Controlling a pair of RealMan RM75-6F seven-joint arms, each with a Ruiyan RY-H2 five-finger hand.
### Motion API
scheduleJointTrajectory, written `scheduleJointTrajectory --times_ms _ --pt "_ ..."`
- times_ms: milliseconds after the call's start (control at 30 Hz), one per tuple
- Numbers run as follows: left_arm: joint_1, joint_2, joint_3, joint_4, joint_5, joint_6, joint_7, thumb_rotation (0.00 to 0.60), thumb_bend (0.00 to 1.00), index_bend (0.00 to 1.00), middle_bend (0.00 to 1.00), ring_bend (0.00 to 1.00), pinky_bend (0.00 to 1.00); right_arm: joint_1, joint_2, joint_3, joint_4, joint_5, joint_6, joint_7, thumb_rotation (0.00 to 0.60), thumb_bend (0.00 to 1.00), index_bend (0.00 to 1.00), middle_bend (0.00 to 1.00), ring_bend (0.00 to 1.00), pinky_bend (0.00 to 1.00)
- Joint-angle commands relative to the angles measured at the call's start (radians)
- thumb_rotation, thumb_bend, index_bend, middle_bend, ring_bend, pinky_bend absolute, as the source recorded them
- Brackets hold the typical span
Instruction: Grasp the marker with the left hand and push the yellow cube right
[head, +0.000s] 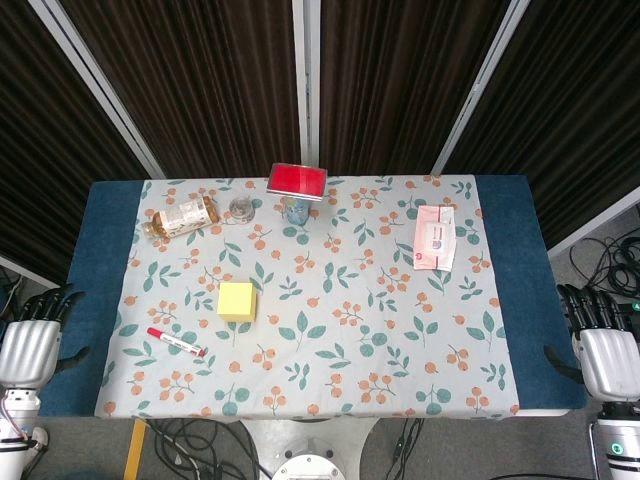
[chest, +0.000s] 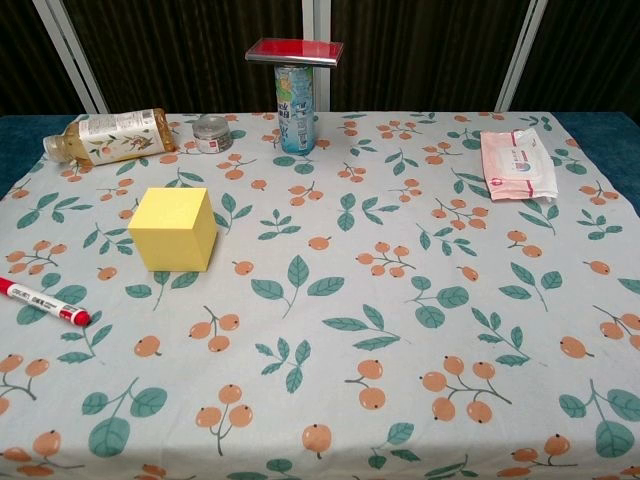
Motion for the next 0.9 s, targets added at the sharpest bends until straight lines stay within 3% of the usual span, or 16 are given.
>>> scheduleJointTrajectory --times_ms 33,500,900 --pt "-0.002 -0.006 0.001 0.009 0.007 0.001 -0.011 0.600 0.08 0.25 0.24 0.17 0.20 0.002 0.001 0.001 -0.002 0.002 -0.003 -0.001 0.600 0.15 0.00 0.09 0.00 0.02" --pt "-0.031 -0.006 0.004 0.023 0.044 -0.019 -0.027 0.600 0.08 0.27 0.26 0.17 0.20 -0.006 0.001 0.003 0.008 0.001 0.013 0.017 0.600 0.15 0.00 0.09 0.00 0.02" --pt "-0.145 -0.033 0.028 0.133 0.114 -0.167 -0.060 0.600 0.17 0.38 0.39 0.21 0.20 -0.008 0.001 0.005 0.015 -0.006 0.022 0.029 0.600 0.15 0.00 0.09 0.00 0.02"
